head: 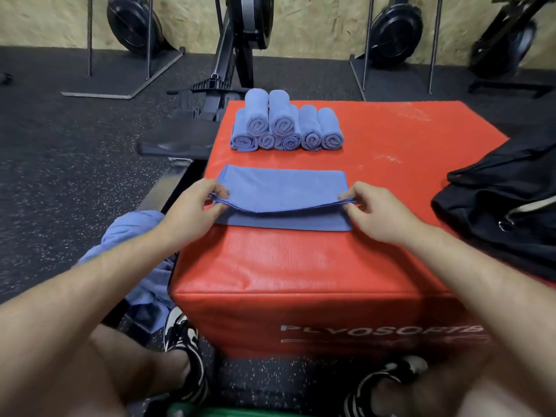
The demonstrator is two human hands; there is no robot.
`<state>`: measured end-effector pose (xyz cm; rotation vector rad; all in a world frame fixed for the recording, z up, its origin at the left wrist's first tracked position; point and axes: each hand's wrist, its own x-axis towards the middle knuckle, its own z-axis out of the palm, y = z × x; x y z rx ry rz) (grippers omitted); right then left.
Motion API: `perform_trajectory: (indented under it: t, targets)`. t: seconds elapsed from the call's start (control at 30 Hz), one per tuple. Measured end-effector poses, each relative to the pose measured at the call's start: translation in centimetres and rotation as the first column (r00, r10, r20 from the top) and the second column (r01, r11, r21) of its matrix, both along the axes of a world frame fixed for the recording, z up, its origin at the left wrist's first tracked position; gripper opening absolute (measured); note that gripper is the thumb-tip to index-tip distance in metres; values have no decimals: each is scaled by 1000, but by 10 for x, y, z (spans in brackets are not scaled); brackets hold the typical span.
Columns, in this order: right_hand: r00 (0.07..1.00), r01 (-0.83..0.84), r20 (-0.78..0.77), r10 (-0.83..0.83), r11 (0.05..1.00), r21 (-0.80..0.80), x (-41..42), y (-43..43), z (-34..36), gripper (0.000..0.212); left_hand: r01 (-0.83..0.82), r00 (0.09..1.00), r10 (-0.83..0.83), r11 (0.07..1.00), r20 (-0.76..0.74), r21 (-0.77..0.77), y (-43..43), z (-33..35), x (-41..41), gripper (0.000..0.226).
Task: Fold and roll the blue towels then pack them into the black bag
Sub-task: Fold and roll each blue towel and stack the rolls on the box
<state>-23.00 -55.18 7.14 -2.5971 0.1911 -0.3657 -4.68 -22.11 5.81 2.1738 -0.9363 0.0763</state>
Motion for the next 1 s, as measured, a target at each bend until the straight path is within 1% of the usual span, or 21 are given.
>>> perform_trajectory:
  t: [0.13, 0.23, 0.3, 0.33, 0.37, 0.43, 0.47, 0.53, 0.6, 0.63, 0.77, 0.87, 1.0]
  targets:
    - [998, -48, -34, 47, 999, -8, -13, 8, -12, 16, 1, 999, -4, 998, 33, 69, 11, -8, -6, 25]
    - [988, -131, -96, 121, 985, -108, -20, 9, -19, 13, 43, 999, -46, 983, 10, 179, 21, -14, -4, 23]
    - [980, -163, -141, 140, 972, -167, -23, 8, -19, 13, 84, 996, -90, 967, 14, 240, 26, -14, -3, 18]
    - [980, -154, -154, 124, 968, -200, -24, 8, -17, 16, 82, 995, -94, 963, 38, 256, 27, -14, -3, 19]
    - [984, -130, -154, 94, 962, -241, -24, 9, -16, 22, 64, 994, -86, 962, 72, 267, 27, -15, -3, 26]
    - [991, -49, -130, 7, 944, -327, -22, 14, -12, 35, -17, 989, -26, 956, 142, 294, 23, -16, -3, 40]
    - [993, -9, -111, -34, 931, -365, -19, 18, -11, 39, -71, 985, 19, 950, 172, 303, 19, -15, -4, 43]
    - [994, 48, -70, -84, 911, -409, -7, 28, -8, 34, -152, 974, 91, 941, 207, 302, 7, -12, -6, 45]
    - [992, 84, -53, -115, 908, -410, 11, 41, -5, 30, -150, 972, 88, 946, 216, 289, -12, -8, -7, 43]
    - [990, 95, -62, -129, 915, -392, 22, 49, -4, 32, -127, 976, 69, 951, 208, 281, -22, -7, -7, 42]
    - [978, 85, -154, -143, 939, -334, 67, 77, -8, 51, -56, 990, 13, 952, 142, 300, -72, -7, -4, 38]
    - [971, 62, -200, -133, 945, -322, 95, 89, -18, 56, 7, 996, -38, 939, 84, 344, -103, -12, 1, 45]
    - [964, 64, -234, -127, 964, -259, 115, 95, -31, 57, 57, 998, -68, 914, 13, 401, -121, -19, 10, 51]
